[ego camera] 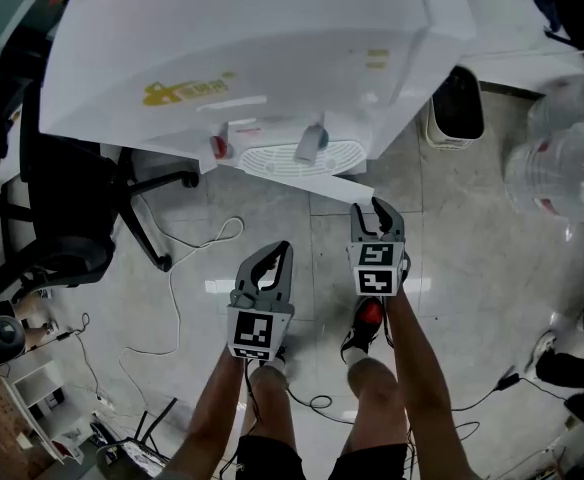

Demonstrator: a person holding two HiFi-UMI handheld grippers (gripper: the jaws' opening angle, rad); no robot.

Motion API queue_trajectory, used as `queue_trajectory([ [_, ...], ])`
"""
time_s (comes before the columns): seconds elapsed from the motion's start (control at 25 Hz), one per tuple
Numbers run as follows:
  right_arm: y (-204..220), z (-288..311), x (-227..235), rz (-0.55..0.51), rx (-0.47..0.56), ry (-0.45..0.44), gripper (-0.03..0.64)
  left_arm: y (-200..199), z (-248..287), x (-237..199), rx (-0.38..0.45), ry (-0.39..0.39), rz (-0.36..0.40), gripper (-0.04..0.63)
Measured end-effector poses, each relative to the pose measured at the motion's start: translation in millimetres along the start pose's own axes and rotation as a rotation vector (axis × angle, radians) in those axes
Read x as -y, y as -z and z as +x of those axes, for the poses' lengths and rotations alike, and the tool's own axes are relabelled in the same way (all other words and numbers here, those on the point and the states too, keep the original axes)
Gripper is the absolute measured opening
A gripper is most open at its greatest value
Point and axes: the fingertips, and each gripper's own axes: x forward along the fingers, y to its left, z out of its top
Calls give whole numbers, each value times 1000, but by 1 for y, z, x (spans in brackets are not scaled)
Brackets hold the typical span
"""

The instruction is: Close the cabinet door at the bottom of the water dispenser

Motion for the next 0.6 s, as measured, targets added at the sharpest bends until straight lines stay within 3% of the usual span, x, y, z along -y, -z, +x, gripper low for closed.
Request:
queue_trajectory([
  [0.6, -26, 23, 25, -20, 59, 8, 137, -4, 21, 1, 17, -16, 2, 25],
])
